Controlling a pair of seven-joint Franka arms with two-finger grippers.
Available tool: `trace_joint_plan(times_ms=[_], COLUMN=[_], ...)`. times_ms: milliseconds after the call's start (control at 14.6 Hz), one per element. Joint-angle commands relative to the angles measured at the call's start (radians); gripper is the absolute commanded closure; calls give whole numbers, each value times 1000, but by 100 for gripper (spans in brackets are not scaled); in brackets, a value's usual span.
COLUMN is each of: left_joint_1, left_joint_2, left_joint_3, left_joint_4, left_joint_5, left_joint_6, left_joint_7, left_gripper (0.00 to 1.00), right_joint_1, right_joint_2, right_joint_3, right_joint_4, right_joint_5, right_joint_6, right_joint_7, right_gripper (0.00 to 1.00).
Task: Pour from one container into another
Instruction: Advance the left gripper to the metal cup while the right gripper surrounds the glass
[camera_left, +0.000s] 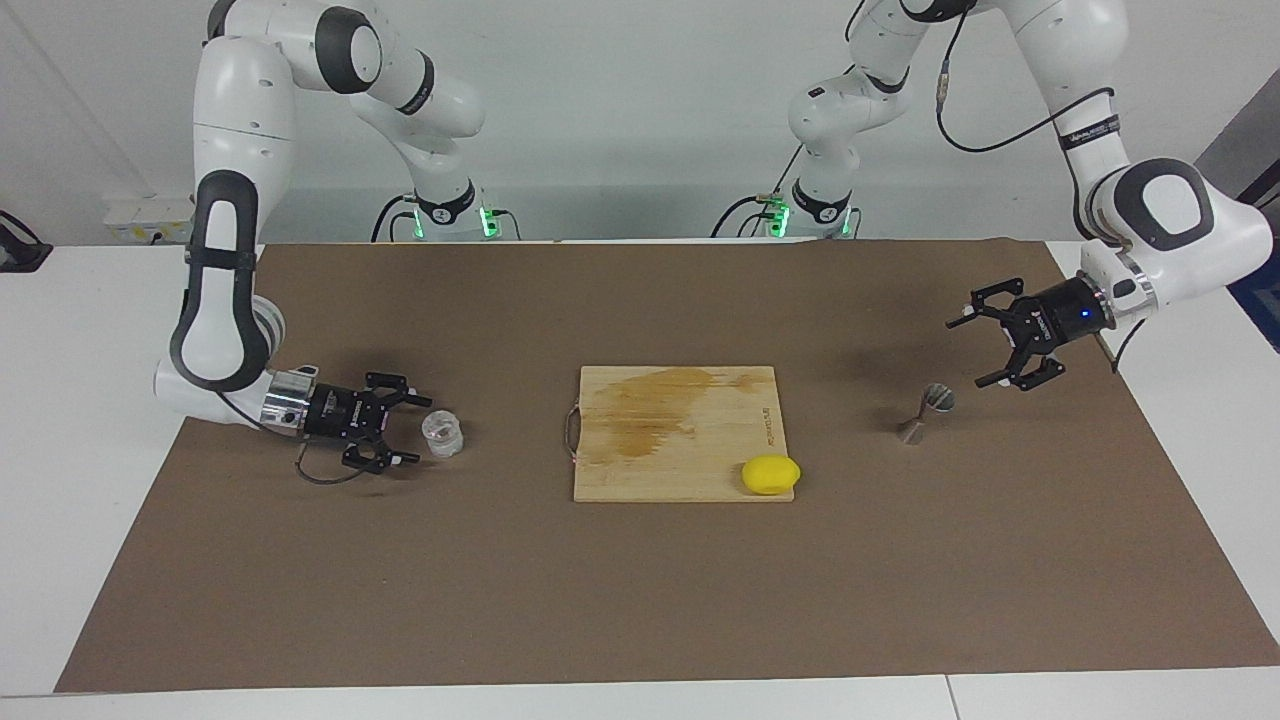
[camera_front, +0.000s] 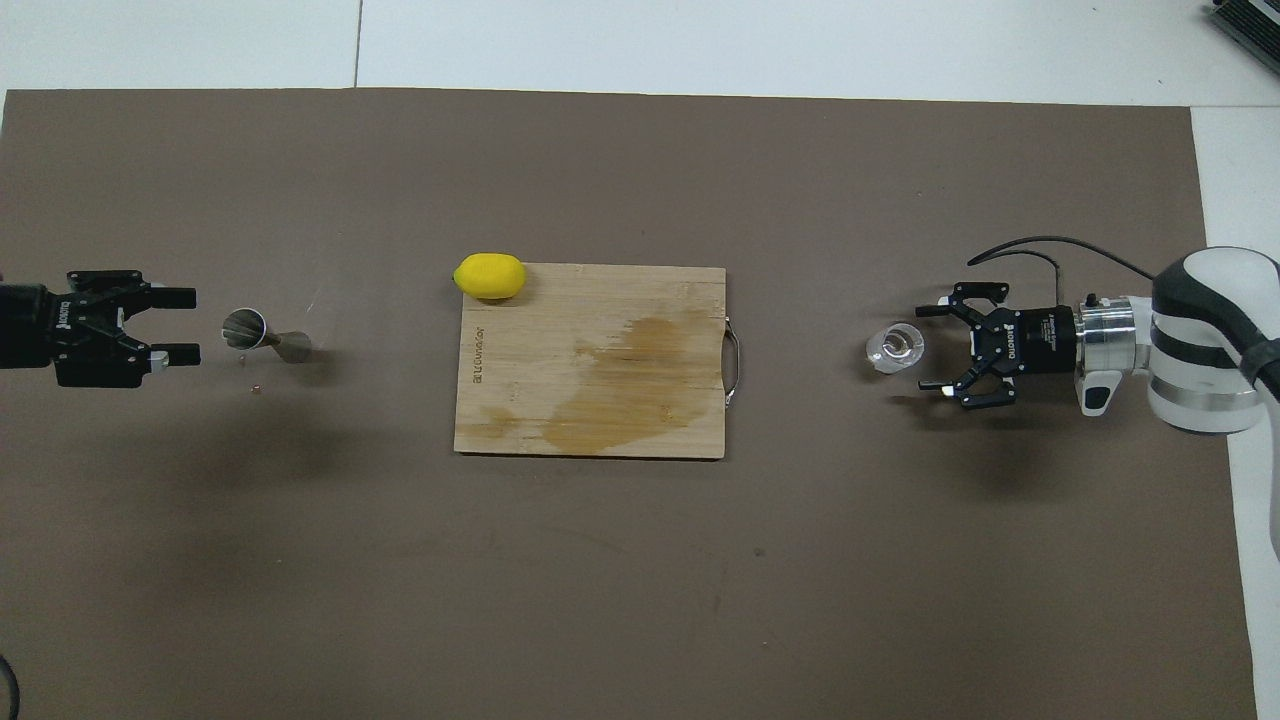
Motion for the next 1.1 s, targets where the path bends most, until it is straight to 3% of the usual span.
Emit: trace_joint_plan(times_ms=[0,342,684,1027], left_joint_1=[25,78,124,127], left_joint_2=[38,76,170,176], left_joint_3=[-5,-5,-5,-5], left_joint_4=[9,7,-2,-31], left_joint_5=[-85,-214,-259,-262], left_joint_6=[-59,-76,-146,-157], left_joint_7=[128,391,530,604], left_gripper=[0,0,0,0], right_joint_1=[7,9,7,9], right_joint_2=[-6,-6,-6,-6], right_joint_3=[1,1,0,1], right_joint_4=[-21,-20,-20,-20], right_joint_5=[31,31,31,31], right_joint_6=[16,18,22,24], right_joint_7=[-41,-41,-41,-41], right_gripper=[0,0,0,0])
